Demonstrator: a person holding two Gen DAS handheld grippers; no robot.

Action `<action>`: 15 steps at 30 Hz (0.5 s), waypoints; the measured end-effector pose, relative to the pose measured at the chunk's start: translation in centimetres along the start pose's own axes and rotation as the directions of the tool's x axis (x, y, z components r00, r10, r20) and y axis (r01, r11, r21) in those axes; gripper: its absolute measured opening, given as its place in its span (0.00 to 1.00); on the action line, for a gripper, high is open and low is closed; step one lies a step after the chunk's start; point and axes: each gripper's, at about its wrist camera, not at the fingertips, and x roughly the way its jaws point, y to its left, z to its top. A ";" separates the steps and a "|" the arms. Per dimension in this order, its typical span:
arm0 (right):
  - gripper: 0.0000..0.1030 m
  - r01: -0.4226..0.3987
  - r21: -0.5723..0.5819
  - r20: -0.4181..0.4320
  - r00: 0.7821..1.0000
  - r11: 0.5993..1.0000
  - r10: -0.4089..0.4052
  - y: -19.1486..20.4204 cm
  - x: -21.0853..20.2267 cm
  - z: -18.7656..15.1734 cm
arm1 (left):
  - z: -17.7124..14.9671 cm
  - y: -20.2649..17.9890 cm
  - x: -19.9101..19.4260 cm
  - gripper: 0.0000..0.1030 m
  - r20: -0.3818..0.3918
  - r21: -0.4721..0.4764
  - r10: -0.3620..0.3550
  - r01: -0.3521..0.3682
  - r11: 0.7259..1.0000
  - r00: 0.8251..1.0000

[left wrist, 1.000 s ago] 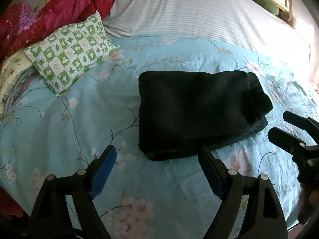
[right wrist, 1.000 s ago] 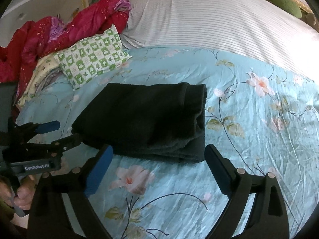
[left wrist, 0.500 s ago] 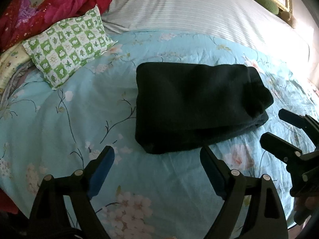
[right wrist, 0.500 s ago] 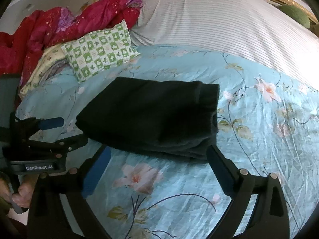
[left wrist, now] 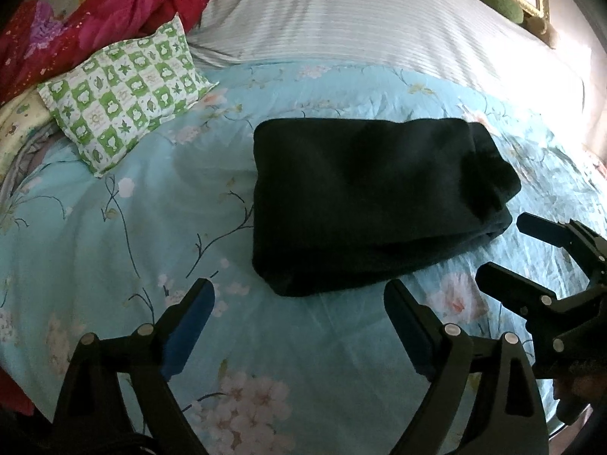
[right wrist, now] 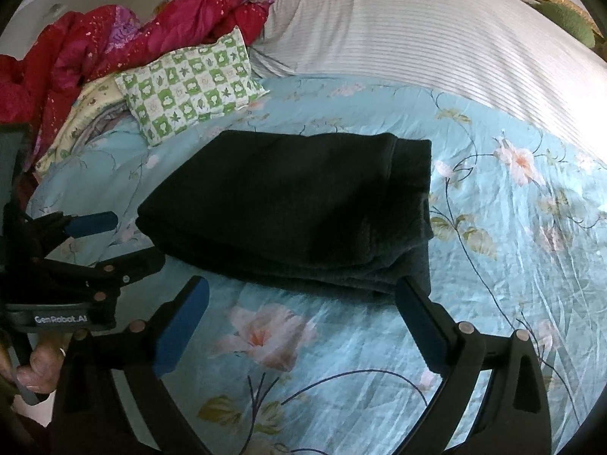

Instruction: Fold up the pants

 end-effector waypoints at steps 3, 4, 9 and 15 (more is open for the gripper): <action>0.96 -0.001 0.000 -0.011 1.000 1.000 0.001 0.0 0.2 -0.1 | 0.0 0.2 0.2 0.89 -0.006 -0.001 -0.001 0.001 1.000 1.000; 0.96 -0.001 -0.004 -0.013 1.000 1.000 0.001 0.1 0.2 -0.1 | -0.1 0.2 0.3 0.89 -0.007 -0.002 -0.001 0.001 1.000 1.000; 0.96 -0.002 -0.021 -0.021 1.000 1.000 0.002 0.6 0.3 -0.1 | 0.1 0.5 0.5 0.89 -0.017 -0.011 -0.004 0.004 1.000 1.000; 0.96 -0.002 -0.028 -0.024 1.000 1.000 0.002 0.9 0.2 -0.2 | 0.0 0.4 0.4 0.89 -0.020 -0.004 -0.004 0.004 1.000 1.000</action>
